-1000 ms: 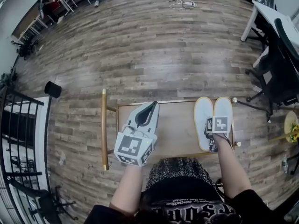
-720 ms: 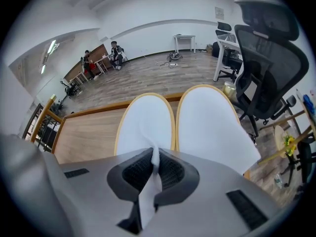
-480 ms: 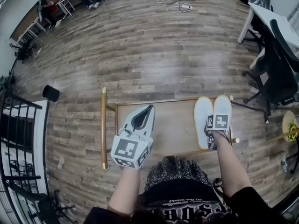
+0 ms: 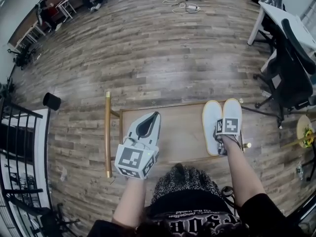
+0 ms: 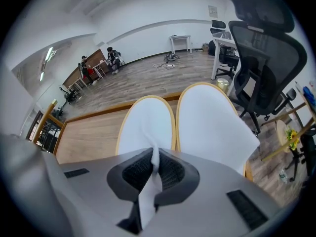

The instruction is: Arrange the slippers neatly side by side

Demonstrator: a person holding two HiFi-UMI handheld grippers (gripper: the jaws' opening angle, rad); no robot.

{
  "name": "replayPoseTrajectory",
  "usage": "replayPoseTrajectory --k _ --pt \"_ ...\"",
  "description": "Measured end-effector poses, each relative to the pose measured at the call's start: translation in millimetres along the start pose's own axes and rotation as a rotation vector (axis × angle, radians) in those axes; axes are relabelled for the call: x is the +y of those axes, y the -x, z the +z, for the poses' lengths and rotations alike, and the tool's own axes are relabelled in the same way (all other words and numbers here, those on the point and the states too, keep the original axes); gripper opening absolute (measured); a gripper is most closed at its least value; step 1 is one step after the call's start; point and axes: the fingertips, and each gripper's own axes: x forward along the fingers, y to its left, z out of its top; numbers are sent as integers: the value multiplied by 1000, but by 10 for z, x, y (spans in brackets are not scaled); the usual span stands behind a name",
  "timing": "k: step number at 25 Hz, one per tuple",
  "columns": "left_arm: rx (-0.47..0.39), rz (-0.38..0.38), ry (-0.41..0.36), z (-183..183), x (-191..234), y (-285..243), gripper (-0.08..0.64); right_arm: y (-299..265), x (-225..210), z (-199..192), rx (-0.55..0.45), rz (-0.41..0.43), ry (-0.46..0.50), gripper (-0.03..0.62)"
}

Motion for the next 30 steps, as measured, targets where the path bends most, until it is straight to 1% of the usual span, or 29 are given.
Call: replayPoseTrajectory --k 3,7,11,12,15,19,21,25,28,30 --pt "2 1 3 -21 0 5 2 5 36 -3 -3 9 13 17" --pt "2 -1 7 -29 -2 6 2 13 62 -5 -5 -1 36 17" --pt "-2 -1 6 -15 -2 10 2 14 80 -4 -5 18 43 19" --pt "-2 -1 6 -14 0 10 2 15 87 1 -8 25 41 25" --pt "0 -2 6 -25 5 15 2 15 133 10 -17 48 37 86" --pt "-3 -1 6 -27 2 24 2 41 164 8 -25 53 53 103" --pt "-4 -1 6 -33 10 19 2 69 171 27 -40 59 46 104" --pt "-1 -6 9 -58 14 4 2 152 189 100 -77 78 -4 104" --pt "-1 -9 8 -49 -15 -20 2 251 195 176 -107 89 -5 104" --pt "-3 -10 7 -34 -29 -35 2 339 184 224 -126 78 7 104"
